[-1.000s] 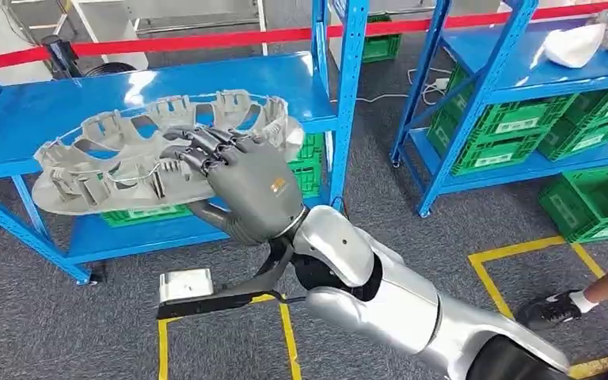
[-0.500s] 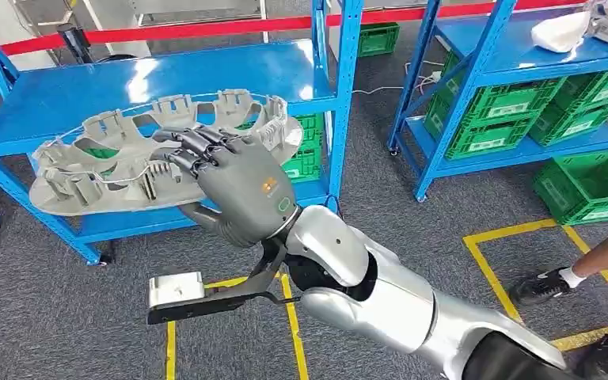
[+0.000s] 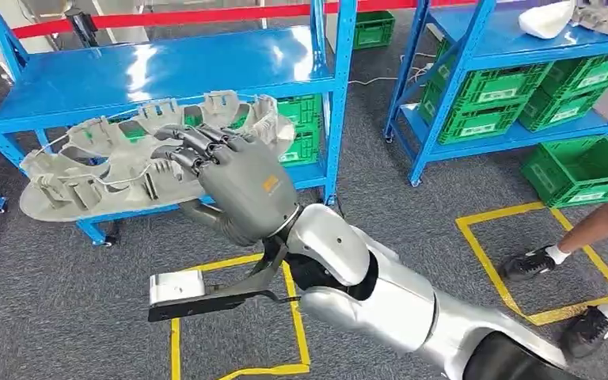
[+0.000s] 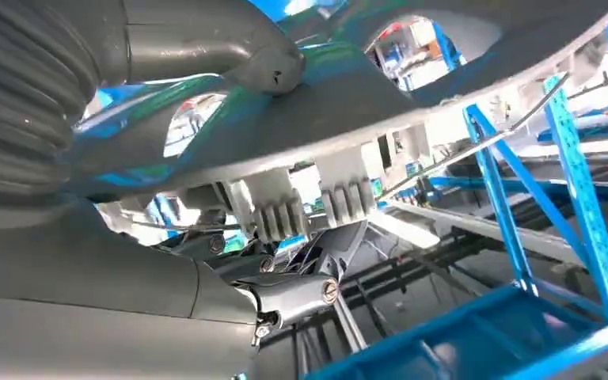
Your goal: Take the parts from the cabinet and place them on the table.
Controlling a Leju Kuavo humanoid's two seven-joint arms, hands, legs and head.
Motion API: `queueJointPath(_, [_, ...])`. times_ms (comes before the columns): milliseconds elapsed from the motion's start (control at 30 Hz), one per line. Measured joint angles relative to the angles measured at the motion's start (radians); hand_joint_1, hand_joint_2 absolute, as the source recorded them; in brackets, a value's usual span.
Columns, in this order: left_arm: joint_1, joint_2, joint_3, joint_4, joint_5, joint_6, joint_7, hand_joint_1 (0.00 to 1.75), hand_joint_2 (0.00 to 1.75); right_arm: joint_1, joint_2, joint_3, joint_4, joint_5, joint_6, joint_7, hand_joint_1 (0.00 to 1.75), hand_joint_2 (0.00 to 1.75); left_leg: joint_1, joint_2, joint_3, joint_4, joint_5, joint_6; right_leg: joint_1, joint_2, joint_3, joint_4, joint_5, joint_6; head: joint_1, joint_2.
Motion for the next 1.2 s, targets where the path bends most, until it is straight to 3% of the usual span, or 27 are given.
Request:
queueJointPath(33, [0.001, 0.001, 0.000, 0.000, -0.001, -0.002, 0.000, 0.00, 1.75, 0.000, 0.000, 0.000, 0.000, 0.000, 0.000, 0.001, 1.75, 1.75, -0.007, -0.001, -0.004, -0.007, 0.012, -0.008, -0.004, -0.001, -0.006, -0.013, 0.017, -0.007, 0.001, 0.000])
queueJointPath(67, [0.001, 0.003, 0.000, 0.000, -0.002, -0.002, 0.000, 0.00, 1.75, -0.002, 0.000, 0.000, 0.001, 0.000, 0.000, 0.001, 1.75, 1.75, -0.003, -0.005, -0.015, 0.005, -0.018, -0.012, -0.012, -0.007, -0.015, -0.022, 0.037, -0.011, 0.000, 0.000])
queueJointPath(100, [0.000, 0.002, 0.000, 0.000, -0.002, -0.002, 0.000, 0.00, 1.75, -0.003, 0.001, 0.000, 0.001, 0.000, 0.000, 0.002, 1.75, 1.75, -0.001, -0.005, -0.029, 0.042, -0.076, -0.016, -0.016, -0.006, -0.027, -0.025, 0.051, -0.018, -0.004, 0.000])
queueJointPath(133, [0.001, 0.002, 0.000, 0.000, -0.002, -0.002, 0.000, 0.00, 1.75, -0.003, 0.001, 0.000, 0.001, 0.000, 0.000, 0.003, 1.75, 1.75, 0.001, -0.005, -0.043, 0.103, -0.134, -0.023, -0.018, -0.006, -0.042, -0.024, 0.062, -0.016, -0.005, 0.000])
queueJointPath(200, [-0.001, 0.003, 0.000, 0.000, -0.003, -0.002, 0.000, 0.00, 1.75, 0.000, 0.001, 0.000, 0.002, 0.000, 0.000, 0.006, 1.75, 1.75, 0.006, -0.005, -0.072, 0.248, -0.213, -0.033, -0.018, -0.006, -0.075, -0.022, 0.087, -0.015, -0.005, 0.000])
queueJointPath(233, [0.000, 0.004, 0.000, 0.000, -0.003, -0.002, 0.000, 0.00, 1.75, 0.002, 0.000, 0.000, 0.003, 0.001, 0.000, 0.009, 1.75, 1.75, 0.007, -0.005, -0.071, 0.293, -0.209, -0.036, -0.018, -0.007, -0.095, -0.019, 0.100, -0.014, -0.005, 0.000])
queueJointPath(267, [0.000, 0.004, 0.000, 0.000, -0.004, -0.002, 0.002, 0.00, 1.75, 0.002, 0.000, 0.000, 0.004, 0.001, 0.000, 0.009, 1.75, 1.75, 0.008, -0.005, -0.051, 0.292, -0.179, -0.038, -0.020, -0.007, -0.113, -0.016, 0.112, -0.011, -0.005, 0.000])
queueJointPath(333, [-0.002, 0.005, 0.000, 0.000, -0.005, -0.002, 0.005, 0.00, 1.75, 0.003, 0.000, 0.000, 0.004, 0.001, 0.000, 0.010, 1.75, 1.75, 0.011, -0.004, 0.041, 0.191, -0.109, -0.042, -0.024, -0.007, -0.149, -0.007, 0.134, -0.003, -0.005, 0.000])
queueJointPath(367, [-0.004, 0.005, 0.000, 0.000, -0.005, -0.002, 0.005, 0.00, 1.75, 0.002, 0.000, 0.000, 0.004, 0.001, 0.000, 0.010, 1.75, 1.75, 0.014, -0.005, 0.111, 0.100, -0.113, -0.043, -0.024, -0.006, -0.161, 0.000, 0.144, 0.003, -0.005, 0.000])
queueJointPath(400, [-0.008, 0.003, 0.000, 0.000, -0.005, -0.002, 0.005, 0.00, 1.75, 0.002, 0.001, 0.000, 0.004, 0.001, 0.000, 0.010, 1.75, 1.75, 0.012, -0.006, 0.174, 0.010, -0.170, -0.044, -0.020, -0.006, -0.171, 0.003, 0.153, 0.011, -0.005, 0.000])
queueJointPath(433, [-0.010, 0.003, 0.000, -0.001, -0.005, -0.002, 0.005, 0.00, 1.75, 0.004, 0.001, 0.000, 0.004, 0.001, 0.000, 0.011, 1.75, 1.75, 0.005, -0.013, 0.182, -0.012, -0.176, -0.022, -0.019, -0.007, -0.171, 0.002, 0.163, 0.017, -0.001, 0.000])
queueJointPath(533, [-0.008, 0.003, 0.000, 0.000, -0.005, -0.002, 0.005, 0.00, 1.75, 0.005, 0.001, 0.000, 0.004, 0.002, -0.001, 0.012, 1.75, 1.75, 0.005, -0.013, 0.149, -0.011, -0.155, 0.004, -0.019, -0.007, -0.174, -0.011, 0.197, 0.035, -0.002, 0.000])
queueJointPath(567, [-0.009, 0.003, 0.000, 0.001, -0.005, -0.002, 0.006, 0.00, 1.75, 0.005, -0.001, 0.000, 0.005, 0.003, -0.002, 0.013, 1.75, 1.75, 0.008, -0.006, 0.143, -0.011, -0.142, 0.015, -0.024, -0.003, -0.183, -0.004, 0.183, 0.040, -0.003, 0.000])
queueJointPath(600, [-0.010, 0.003, 0.000, 0.000, -0.005, -0.003, 0.005, 0.00, 1.75, 0.004, -0.001, 0.000, 0.004, 0.003, -0.001, 0.013, 1.75, 1.75, 0.007, -0.006, 0.131, -0.011, -0.129, 0.024, -0.025, -0.002, -0.201, 0.030, 0.122, 0.045, -0.001, 0.000])
queueJointPath(667, [-0.009, 0.003, 0.000, 0.000, -0.005, -0.003, 0.001, 0.00, 1.75, 0.006, -0.002, 0.000, 0.004, 0.003, -0.001, 0.016, 1.75, 1.75, 0.005, -0.004, 0.098, -0.009, -0.102, 0.029, -0.024, -0.001, -0.243, 0.185, -0.008, 0.054, 0.000, 0.000])
queueJointPath(700, [-0.008, 0.003, 0.000, 0.000, -0.005, -0.003, -0.002, 0.00, 1.75, 0.010, -0.003, 0.000, 0.004, 0.003, 0.000, 0.015, 1.75, 1.75, 0.003, -0.004, 0.080, -0.008, -0.089, 0.031, -0.024, -0.001, -0.260, 0.267, -0.045, 0.055, 0.000, 0.000])
queueJointPath(733, [-0.008, 0.003, 0.000, 0.000, -0.005, -0.003, -0.002, 0.00, 1.75, 0.015, -0.004, 0.000, 0.004, 0.003, 0.000, 0.014, 1.75, 1.75, 0.001, -0.004, 0.062, -0.006, -0.077, 0.031, -0.024, -0.001, -0.264, 0.321, -0.053, 0.053, 0.000, 0.000])
queueJointPath(800, [-0.008, 0.005, 0.000, 0.000, -0.004, -0.003, -0.004, 0.00, 1.75, 0.018, -0.005, 0.000, 0.004, 0.003, 0.000, 0.016, 1.75, 1.75, -0.003, -0.004, 0.028, -0.002, -0.055, 0.031, -0.021, -0.001, -0.214, 0.302, -0.002, 0.044, 0.000, 0.000])
queueJointPath(833, [-0.008, 0.004, 0.000, 0.000, -0.003, -0.003, -0.004, 0.00, 1.75, 0.017, -0.005, 0.000, 0.004, 0.003, 0.000, 0.015, 1.75, 1.75, -0.006, -0.005, 0.013, -0.001, -0.044, 0.031, -0.016, 0.000, -0.152, 0.226, 0.030, 0.035, 0.000, 0.000])
queueJointPath(867, [-0.008, 0.004, 0.000, 0.000, -0.003, -0.003, -0.005, 0.00, 1.75, 0.017, -0.005, 0.000, 0.004, 0.003, 0.000, 0.015, 1.75, 1.75, -0.008, -0.006, 0.003, 0.000, -0.034, 0.029, -0.010, 0.001, -0.078, 0.130, 0.040, 0.020, 0.000, 0.000])
queueJointPath(900, [-0.007, -0.002, 0.000, 0.000, -0.003, -0.003, -0.005, 0.00, 1.75, 0.016, -0.005, 0.000, 0.003, 0.003, 0.000, 0.015, 1.75, 1.75, -0.006, -0.005, -0.004, 0.002, -0.027, 0.026, -0.002, 0.002, -0.018, 0.039, 0.005, 0.002, -0.002, 0.000])
queueJointPath(933, [-0.008, 0.000, 0.000, 0.000, -0.003, -0.002, -0.005, 0.00, 1.75, 0.016, -0.005, 0.000, 0.000, 0.003, 0.000, 0.015, 1.75, 1.75, -0.007, -0.004, -0.008, 0.002, -0.019, 0.020, -0.001, 0.000, 0.013, -0.025, -0.014, 0.002, -0.001, 0.000])
queueJointPath(967, [-0.008, 0.001, 0.000, 0.000, -0.003, -0.002, -0.007, 0.00, 1.75, 0.017, -0.005, 0.000, 0.000, 0.003, 0.000, 0.015, 1.75, 1.75, -0.002, -0.003, -0.006, -0.006, -0.008, 0.013, 0.004, 0.003, 0.006, -0.015, -0.001, 0.006, -0.001, 0.000])
queueJointPath(1033, [-0.006, 0.000, 0.000, 0.000, -0.003, -0.002, -0.008, 0.00, 1.75, 0.015, -0.005, 0.000, -0.001, 0.005, 0.001, 0.015, 1.75, 1.75, 0.002, -0.003, -0.007, -0.017, 0.012, 0.000, 0.009, 0.003, 0.002, -0.027, 0.014, -0.006, 0.003, 0.000])
queueJointPath(1067, [-0.004, 0.002, 0.000, 0.000, -0.002, -0.002, -0.009, 0.00, 1.75, 0.015, -0.005, 0.000, -0.001, 0.005, 0.002, 0.015, 1.75, 1.75, -0.001, -0.005, -0.015, -0.016, 0.006, -0.004, -0.009, -0.004, 0.001, -0.045, 0.034, -0.011, 0.005, 0.000])
queueJointPath(1133, [-0.003, 0.003, 0.001, 0.000, -0.002, -0.002, -0.010, 0.00, 1.75, 0.014, -0.004, 0.000, -0.002, 0.005, 0.005, 0.015, 1.75, 1.75, -0.001, -0.008, -0.041, 0.059, -0.088, -0.012, -0.012, -0.007, -0.019, -0.046, 0.055, -0.019, 0.003, 0.000])
queueJointPath(1200, [-0.002, 0.005, 0.001, 0.000, -0.002, -0.002, -0.010, 0.00, 1.75, 0.016, -0.004, 0.000, -0.002, 0.006, 0.011, 0.015, 1.75, 1.75, 0.005, -0.007, -0.079, 0.211, -0.185, -0.024, -0.013, -0.008, -0.047, -0.042, 0.074, -0.017, 0.003, 0.000])
